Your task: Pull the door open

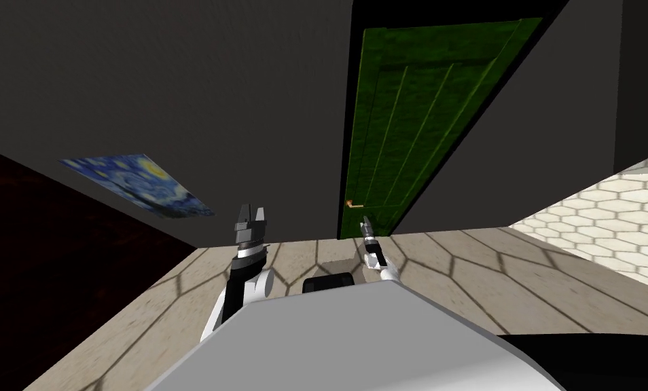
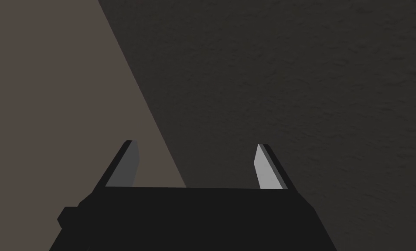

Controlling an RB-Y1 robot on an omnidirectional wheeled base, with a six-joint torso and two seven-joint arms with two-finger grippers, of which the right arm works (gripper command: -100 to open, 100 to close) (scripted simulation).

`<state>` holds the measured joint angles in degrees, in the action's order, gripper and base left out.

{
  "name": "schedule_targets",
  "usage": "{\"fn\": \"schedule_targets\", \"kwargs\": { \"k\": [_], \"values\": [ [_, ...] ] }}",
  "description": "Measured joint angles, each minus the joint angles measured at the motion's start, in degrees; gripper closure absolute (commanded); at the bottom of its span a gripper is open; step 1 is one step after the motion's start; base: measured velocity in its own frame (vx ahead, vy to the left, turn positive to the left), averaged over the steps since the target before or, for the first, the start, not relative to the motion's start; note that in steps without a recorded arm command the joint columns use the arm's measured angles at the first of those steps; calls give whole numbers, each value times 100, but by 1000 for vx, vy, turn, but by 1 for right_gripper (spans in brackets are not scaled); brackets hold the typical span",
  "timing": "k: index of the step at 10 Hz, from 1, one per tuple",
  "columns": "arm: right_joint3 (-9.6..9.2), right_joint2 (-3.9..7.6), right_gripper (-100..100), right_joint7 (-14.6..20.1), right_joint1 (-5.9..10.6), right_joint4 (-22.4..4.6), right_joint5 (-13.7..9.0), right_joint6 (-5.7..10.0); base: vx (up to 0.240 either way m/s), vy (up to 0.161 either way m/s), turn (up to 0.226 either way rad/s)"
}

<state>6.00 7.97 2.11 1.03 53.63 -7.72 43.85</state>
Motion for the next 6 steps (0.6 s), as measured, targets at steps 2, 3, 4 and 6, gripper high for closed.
{"fn": "schedule_targets", "kwargs": {
  "k": [2, 3, 4, 6],
  "values": [
    [15, 24, -100, 12, 123, -320, -6, 53, 41, -57, 110],
    [27, 38, -100, 18, 209, -502, -10, 71, 49, -75, 142],
    [35, 72, -100, 43, 304, -752, -15, 133, 47, -67, 142],
    [50, 71, -100, 44, 402, -1027, -17, 165, 56, -86, 97]
  ]
}}
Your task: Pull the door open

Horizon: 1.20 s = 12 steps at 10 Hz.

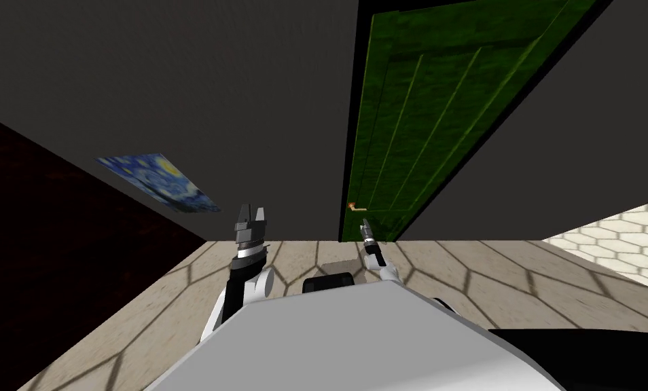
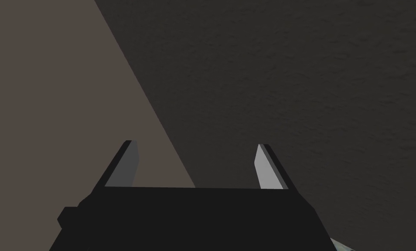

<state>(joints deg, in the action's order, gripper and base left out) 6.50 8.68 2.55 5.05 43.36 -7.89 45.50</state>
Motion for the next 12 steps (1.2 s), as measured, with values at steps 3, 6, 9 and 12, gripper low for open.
{"fn": "schedule_targets", "kwargs": {
  "k": [3, 6, 9, 12],
  "values": [
    [17, 27, -100, 16, 143, -395, -5, 50, 33, -56, 73],
    [34, 51, -100, 32, 312, -808, -11, 161, 36, -54, 91],
    [46, 77, -100, 54, 419, -1066, -15, 198, 54, -28, 66],
    [102, 271, -100, 215, 375, -1248, -69, 342, 192, 21, 110]
  ]
}}
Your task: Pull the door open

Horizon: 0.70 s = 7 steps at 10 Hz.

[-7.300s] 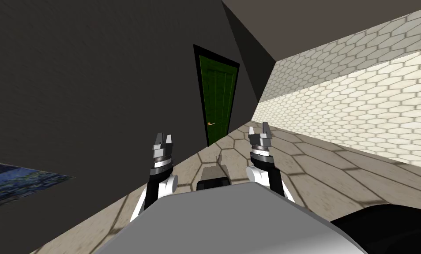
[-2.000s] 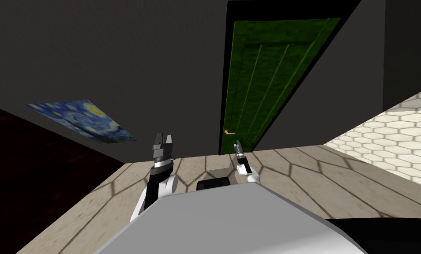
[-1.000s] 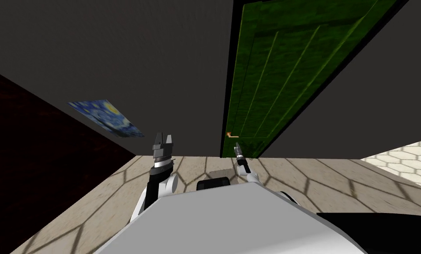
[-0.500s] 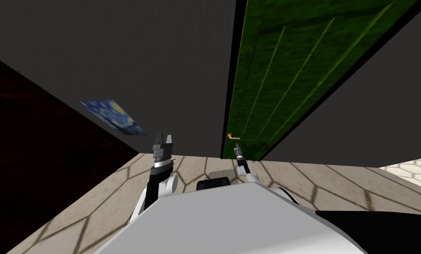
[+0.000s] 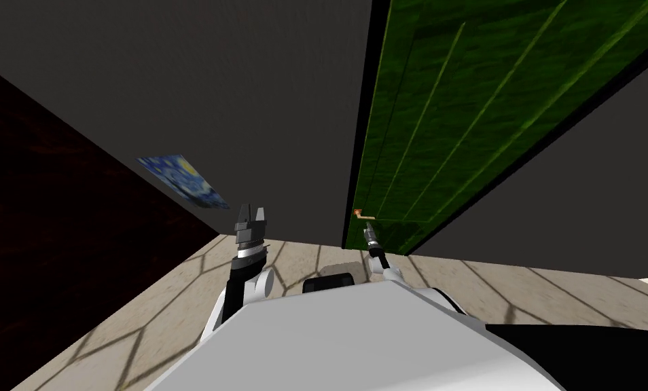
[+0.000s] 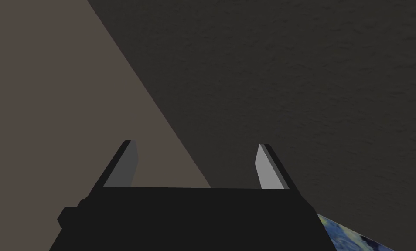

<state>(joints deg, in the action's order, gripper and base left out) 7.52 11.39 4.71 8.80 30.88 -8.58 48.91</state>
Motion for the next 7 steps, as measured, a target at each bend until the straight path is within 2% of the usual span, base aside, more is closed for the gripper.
{"fn": "schedule_targets", "kwargs": {
  "k": [2, 4, 6, 7],
  "values": [
    [49, 100, -100, 102, -236, 199, -43, -16, 198, 5, 113],
    [95, 271, -100, 251, -194, -162, -88, 214, 186, 4, 131],
    [134, 443, -100, 420, -294, -225, -128, 315, 153, -29, 49],
    [146, 447, -100, 433, -347, -153, -137, 309, 45, -11, -1]
  ]
}}
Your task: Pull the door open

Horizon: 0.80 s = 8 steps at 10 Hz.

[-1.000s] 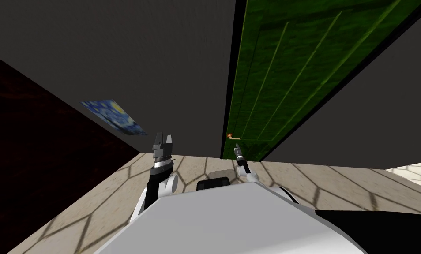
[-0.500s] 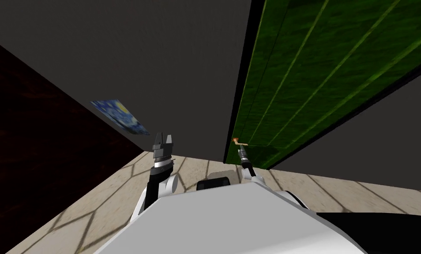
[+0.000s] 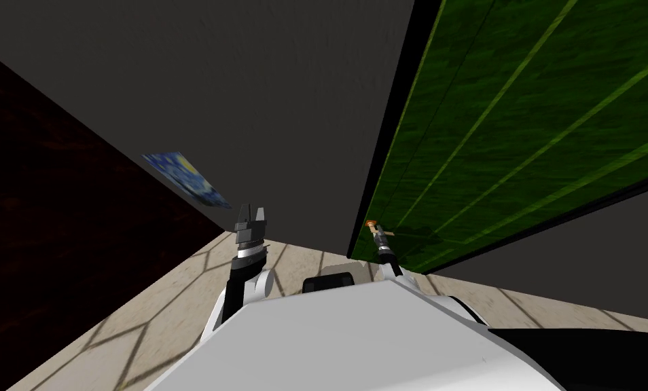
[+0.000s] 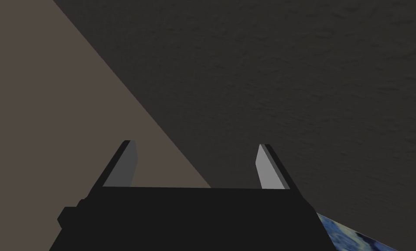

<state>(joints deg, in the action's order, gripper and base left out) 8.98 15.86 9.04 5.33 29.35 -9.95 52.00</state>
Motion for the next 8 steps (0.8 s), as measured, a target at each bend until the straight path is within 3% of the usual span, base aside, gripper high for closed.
{"fn": "schedule_targets", "kwargs": {
  "k": [1, 6, 8],
  "values": [
    [1, 0, 100, -2, -4, 14, -1, -11, 0, 0, 0],
    [-2, -3, 100, -1, -2, -5, 1, -11, -9, 2, 1],
    [-31, 42, 100, 41, -12, 20, 22, -2, -147, -26, 96]
  ]
}}
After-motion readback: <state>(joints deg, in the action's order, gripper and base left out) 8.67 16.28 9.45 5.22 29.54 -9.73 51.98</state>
